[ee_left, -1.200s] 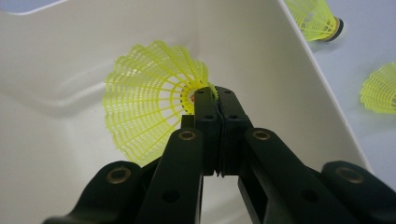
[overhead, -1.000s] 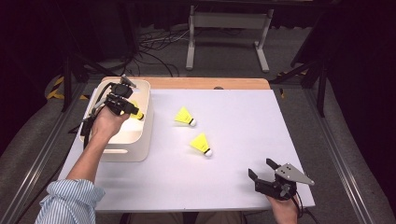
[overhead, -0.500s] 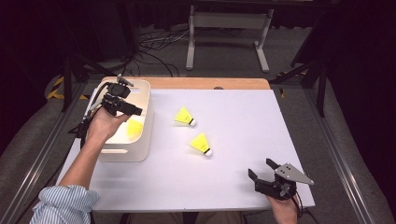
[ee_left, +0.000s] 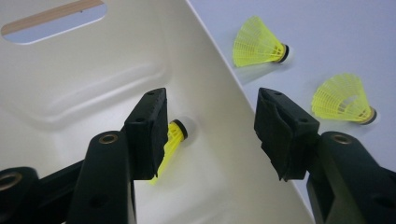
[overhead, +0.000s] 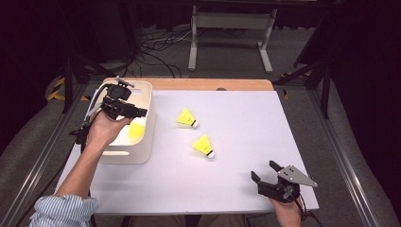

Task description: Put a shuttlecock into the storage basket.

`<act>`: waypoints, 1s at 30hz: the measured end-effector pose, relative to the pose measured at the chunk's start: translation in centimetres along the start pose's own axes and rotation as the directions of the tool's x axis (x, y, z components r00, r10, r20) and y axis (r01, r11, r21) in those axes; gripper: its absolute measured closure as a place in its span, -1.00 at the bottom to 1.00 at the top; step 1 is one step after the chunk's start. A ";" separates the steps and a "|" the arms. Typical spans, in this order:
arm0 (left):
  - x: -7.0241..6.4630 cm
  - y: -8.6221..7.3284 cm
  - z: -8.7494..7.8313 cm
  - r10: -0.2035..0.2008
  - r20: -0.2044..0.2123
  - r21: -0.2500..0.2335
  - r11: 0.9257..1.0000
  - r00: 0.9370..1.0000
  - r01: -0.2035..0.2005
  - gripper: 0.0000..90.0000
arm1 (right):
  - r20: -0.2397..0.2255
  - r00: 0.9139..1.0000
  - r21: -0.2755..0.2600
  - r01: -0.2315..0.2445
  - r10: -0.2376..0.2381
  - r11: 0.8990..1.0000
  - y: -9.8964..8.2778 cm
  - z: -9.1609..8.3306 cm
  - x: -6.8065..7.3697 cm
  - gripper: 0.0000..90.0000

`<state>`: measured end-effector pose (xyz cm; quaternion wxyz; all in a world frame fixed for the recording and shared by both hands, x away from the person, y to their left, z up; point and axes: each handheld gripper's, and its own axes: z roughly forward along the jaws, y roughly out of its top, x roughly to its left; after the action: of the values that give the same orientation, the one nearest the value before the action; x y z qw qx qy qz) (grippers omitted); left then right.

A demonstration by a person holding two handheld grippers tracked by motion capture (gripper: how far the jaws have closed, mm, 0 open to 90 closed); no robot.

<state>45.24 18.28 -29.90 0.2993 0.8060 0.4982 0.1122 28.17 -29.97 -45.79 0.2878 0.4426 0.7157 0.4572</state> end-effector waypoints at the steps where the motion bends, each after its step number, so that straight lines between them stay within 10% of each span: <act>1: 0.0 0.0 0.0 0.000 0.000 0.000 1.000 1.000 0.000 0.00 | 0.000 1.000 0.000 0.000 0.000 1.000 0.0 0.0 0.0 -0.58; 30: -5.4 -0.7 -2.6 0.116 0.059 -0.106 0.988 0.991 -0.110 -0.02 | 0.000 1.000 0.001 0.003 -0.003 1.000 0.0 0.0 0.0 -0.58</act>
<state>40.90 14.76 -27.57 0.3495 0.8198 0.4352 0.1282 28.18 -29.94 -45.79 0.2880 0.4419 0.7166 0.4563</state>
